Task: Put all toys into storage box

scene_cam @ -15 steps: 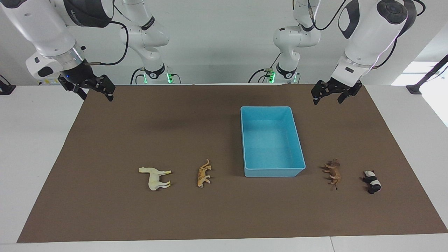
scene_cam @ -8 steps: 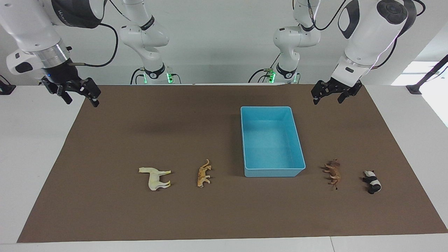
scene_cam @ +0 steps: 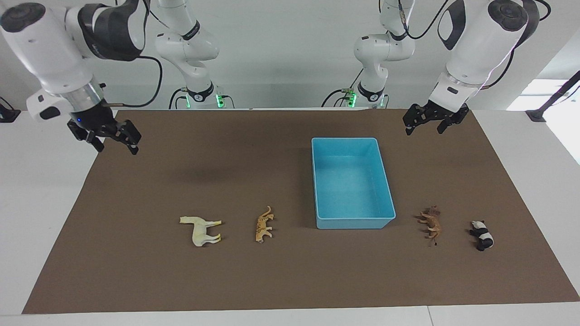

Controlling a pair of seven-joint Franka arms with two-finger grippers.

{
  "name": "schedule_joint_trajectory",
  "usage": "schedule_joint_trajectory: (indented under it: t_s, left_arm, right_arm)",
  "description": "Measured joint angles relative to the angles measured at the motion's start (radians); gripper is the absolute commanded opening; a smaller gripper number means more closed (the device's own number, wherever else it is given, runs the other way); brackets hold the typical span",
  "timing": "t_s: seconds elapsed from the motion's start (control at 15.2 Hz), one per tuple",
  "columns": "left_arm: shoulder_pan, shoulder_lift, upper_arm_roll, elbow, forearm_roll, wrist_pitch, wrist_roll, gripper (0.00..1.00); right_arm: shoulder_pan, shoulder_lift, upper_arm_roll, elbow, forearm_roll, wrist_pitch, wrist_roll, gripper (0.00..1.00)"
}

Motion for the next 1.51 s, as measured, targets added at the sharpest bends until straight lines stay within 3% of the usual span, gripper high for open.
schedule_joint_trajectory:
  t_s: [0.33,0.66,0.86,1.12,1.51]
  left_arm:
    - [0.0,0.0,0.001,0.0,0.0,-0.008,0.0,1.0]
    - [0.03,-0.002,0.006,-0.009,0.0,-0.012,0.0,1.0]
    - [0.058,-0.015,0.008,-0.078,0.0,0.104,0.0,1.0]
    - [0.112,0.004,0.011,-0.15,0.018,0.234,0.006,1.0]
    - [0.117,0.144,0.009,-0.161,0.052,0.406,0.007,1.0]
  right_arm:
    - [0.086,0.173,0.007,0.001,0.002,0.189,0.001,1.0]
    - [0.107,0.312,0.014,0.091,0.002,0.211,0.001,1.0]
    - [0.125,0.402,0.028,0.16,0.026,0.223,0.001,1.0]
    - [0.14,0.438,0.029,0.179,0.045,0.262,0.001,1.0]
    - [0.155,0.45,0.029,0.157,0.045,0.279,0.001,1.0]
